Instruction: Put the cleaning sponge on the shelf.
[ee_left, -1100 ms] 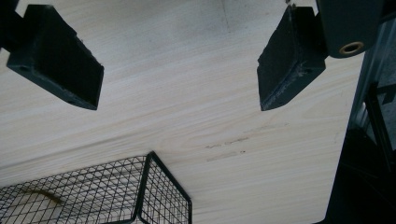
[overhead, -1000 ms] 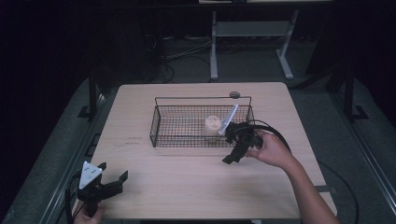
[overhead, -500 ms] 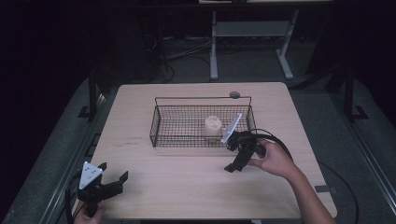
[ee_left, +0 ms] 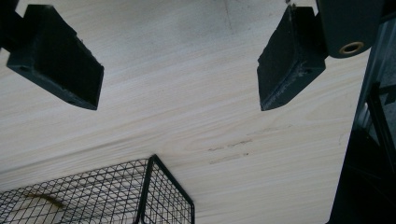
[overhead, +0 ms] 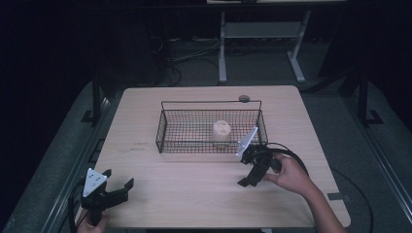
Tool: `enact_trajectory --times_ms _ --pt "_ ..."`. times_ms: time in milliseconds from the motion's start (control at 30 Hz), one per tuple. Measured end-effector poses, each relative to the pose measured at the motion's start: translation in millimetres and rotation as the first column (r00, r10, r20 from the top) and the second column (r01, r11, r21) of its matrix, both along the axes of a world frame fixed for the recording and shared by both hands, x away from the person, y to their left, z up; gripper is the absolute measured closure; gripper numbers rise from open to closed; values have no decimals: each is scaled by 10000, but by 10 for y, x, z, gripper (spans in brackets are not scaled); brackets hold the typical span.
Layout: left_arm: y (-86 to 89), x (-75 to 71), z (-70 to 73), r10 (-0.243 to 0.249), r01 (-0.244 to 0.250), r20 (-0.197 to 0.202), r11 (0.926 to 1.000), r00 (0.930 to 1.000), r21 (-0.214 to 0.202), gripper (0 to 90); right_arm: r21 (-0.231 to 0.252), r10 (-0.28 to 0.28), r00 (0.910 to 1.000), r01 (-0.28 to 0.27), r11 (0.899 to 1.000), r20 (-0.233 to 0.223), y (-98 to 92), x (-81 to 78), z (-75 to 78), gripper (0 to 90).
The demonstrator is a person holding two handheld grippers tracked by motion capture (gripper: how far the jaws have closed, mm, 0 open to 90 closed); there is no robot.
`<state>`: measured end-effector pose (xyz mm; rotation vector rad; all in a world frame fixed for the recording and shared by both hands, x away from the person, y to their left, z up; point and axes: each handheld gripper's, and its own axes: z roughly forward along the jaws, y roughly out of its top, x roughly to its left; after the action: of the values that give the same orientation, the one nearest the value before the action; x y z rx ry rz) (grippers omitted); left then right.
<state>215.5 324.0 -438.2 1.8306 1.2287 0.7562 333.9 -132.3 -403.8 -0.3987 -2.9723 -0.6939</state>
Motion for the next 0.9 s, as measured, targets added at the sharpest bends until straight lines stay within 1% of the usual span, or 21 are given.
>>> enact_trajectory --times_ms 67,200,300,567,633,800,900 --pt "-3 0 -2 -2 2 -7 10000 10000 15 138 66 -91 9999 92 9999 -56 -37 -17 -13 157" --pt "-9 4 -7 -9 9 -29 10000 10000 54 138 209 -138 9999 137 9997 20 -94 -56 -33 157" --pt "-25 4 -16 -59 59 -67 10000 10000 77 138 216 -229 9997 232 9995 -110 -130 -79 -77 157" --pt "-32 -1 -20 -91 92 -79 9999 9999 104 138 412 -318 9995 318 9986 -27 -226 -168 -145 157" --pt "-34 -5 -20 -138 139 -67 9998 9999 125 138 439 -398 9992 401 9982 -73 -253 -189 -156 157" --pt "-36 -8 -20 -132 134 -82 9998 9999 128 138 501 -521 9986 522 9974 -27 -329 -233 -196 157" --pt "-36 -7 -21 -115 116 -99 9998 9999 152 138 652 -631 9980 634 9959 -64 -382 -263 -220 157"
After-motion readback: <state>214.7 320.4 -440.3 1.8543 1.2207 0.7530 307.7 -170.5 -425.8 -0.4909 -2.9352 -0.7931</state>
